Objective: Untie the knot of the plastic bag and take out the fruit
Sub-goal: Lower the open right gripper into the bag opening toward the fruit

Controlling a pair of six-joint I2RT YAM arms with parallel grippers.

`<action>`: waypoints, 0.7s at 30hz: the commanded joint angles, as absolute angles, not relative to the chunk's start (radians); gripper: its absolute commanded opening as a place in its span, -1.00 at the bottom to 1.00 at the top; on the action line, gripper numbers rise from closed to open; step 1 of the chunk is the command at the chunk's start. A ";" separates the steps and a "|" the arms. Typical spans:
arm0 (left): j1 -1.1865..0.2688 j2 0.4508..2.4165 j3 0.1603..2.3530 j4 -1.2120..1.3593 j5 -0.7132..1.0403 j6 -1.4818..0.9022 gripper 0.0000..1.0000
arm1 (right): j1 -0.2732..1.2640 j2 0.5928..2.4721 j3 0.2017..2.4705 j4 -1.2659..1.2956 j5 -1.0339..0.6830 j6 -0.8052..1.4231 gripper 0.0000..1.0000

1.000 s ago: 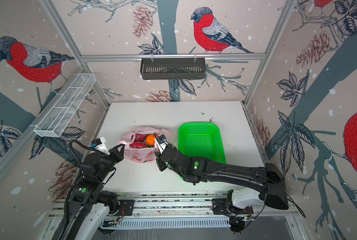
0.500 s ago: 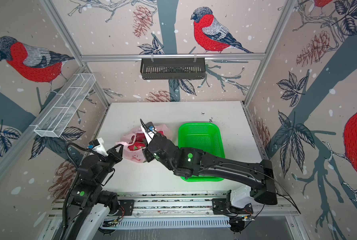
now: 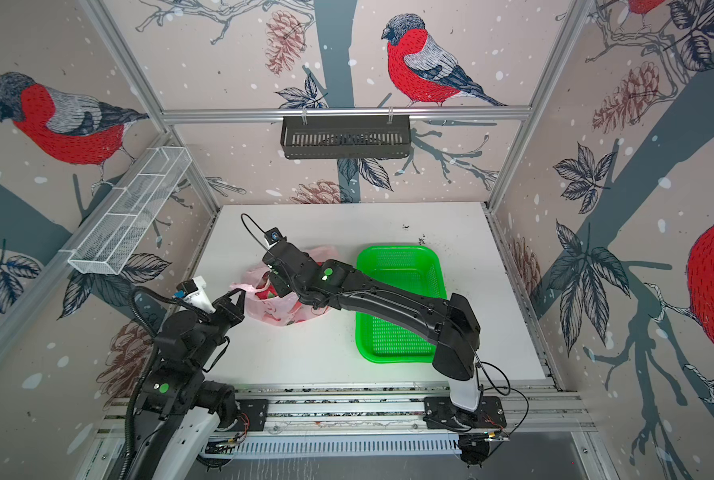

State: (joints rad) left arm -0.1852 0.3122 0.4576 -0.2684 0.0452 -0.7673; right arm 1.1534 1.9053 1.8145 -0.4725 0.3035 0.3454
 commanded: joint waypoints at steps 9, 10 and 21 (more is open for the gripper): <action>-0.184 0.302 0.413 -0.210 0.041 -0.804 -1.00 | 1.083 2.007 1.776 -0.509 0.251 0.381 -0.88; -0.184 0.301 0.410 -0.209 0.041 -0.805 -1.00 | 1.079 2.009 1.765 -0.504 0.248 0.379 -0.88; -0.184 0.285 0.403 -0.204 0.079 -0.846 -1.00 | 1.051 2.093 1.754 -0.493 0.192 0.350 -0.88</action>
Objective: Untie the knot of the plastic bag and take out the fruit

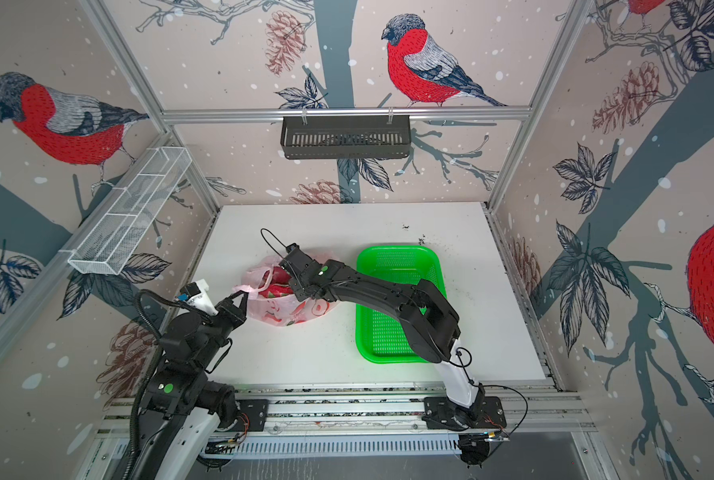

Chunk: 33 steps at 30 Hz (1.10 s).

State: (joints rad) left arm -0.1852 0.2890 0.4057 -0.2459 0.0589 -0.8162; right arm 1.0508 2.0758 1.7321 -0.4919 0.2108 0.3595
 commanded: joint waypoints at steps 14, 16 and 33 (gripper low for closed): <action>-0.184 0.273 0.391 -0.277 0.057 -0.867 -1.00 | 1.122 1.995 1.576 -0.607 0.148 0.477 -0.88; -0.184 0.289 0.379 -0.274 0.059 -0.865 -1.00 | 1.126 1.984 1.554 -0.606 0.143 0.508 -0.88; -0.184 0.272 0.298 -0.351 -0.035 -0.847 -1.00 | 1.084 1.916 1.410 -0.591 0.210 0.705 -0.88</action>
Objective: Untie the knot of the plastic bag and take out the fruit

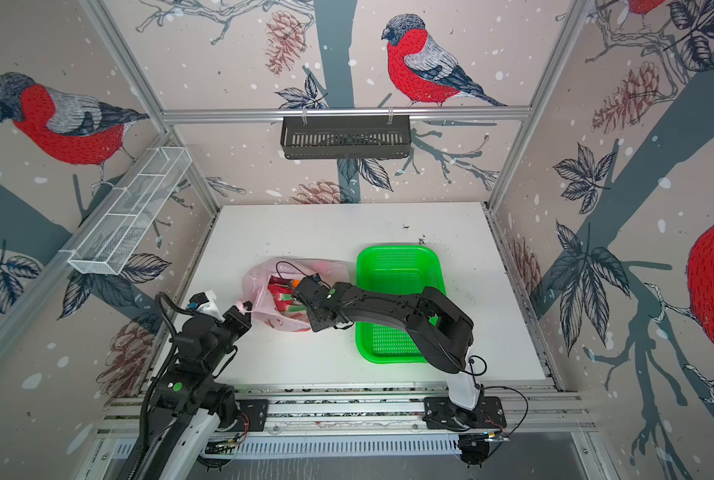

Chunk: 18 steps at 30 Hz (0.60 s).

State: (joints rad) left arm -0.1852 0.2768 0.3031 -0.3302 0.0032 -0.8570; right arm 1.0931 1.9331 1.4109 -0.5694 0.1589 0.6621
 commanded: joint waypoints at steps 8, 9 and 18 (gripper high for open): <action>-0.184 0.241 0.293 -0.351 -0.006 -0.849 -1.00 | 1.065 1.889 1.525 -0.598 0.246 0.609 -0.75; -0.184 0.237 0.293 -0.351 0.000 -0.850 -1.00 | 1.065 1.893 1.543 -0.599 0.244 0.600 -0.73; -0.186 0.233 0.290 -0.345 0.036 -0.841 -1.00 | 1.066 1.980 1.687 -0.559 0.197 0.536 -0.46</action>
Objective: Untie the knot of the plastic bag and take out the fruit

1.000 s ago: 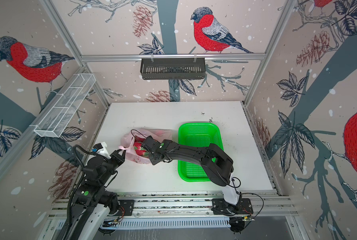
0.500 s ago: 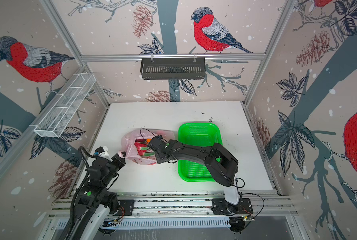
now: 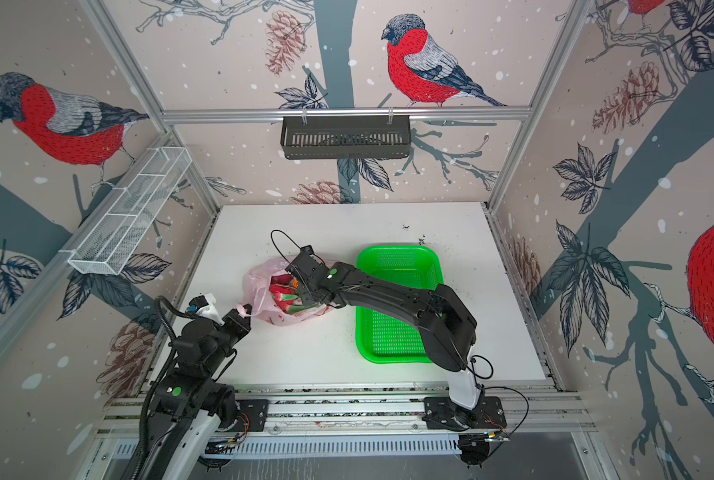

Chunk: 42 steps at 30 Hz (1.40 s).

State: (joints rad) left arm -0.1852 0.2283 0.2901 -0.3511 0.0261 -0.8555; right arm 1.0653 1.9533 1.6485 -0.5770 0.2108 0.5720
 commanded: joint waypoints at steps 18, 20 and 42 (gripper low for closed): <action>-0.187 0.326 0.304 -0.299 0.046 -0.783 -1.00 | 1.015 2.177 1.849 -0.487 0.119 0.592 0.04; -0.187 0.333 0.306 -0.292 0.047 -0.779 -1.00 | 1.010 2.191 1.857 -0.488 0.117 0.604 0.05; -0.187 0.375 0.295 -0.245 0.077 -0.746 -1.00 | 0.964 2.267 1.899 -0.453 0.122 0.698 0.41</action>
State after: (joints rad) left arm -0.1871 0.3740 0.2958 -0.2737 0.0746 -0.7593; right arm 0.9672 2.2585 1.8908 -0.4625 0.1310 0.6834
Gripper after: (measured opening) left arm 0.048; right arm 0.703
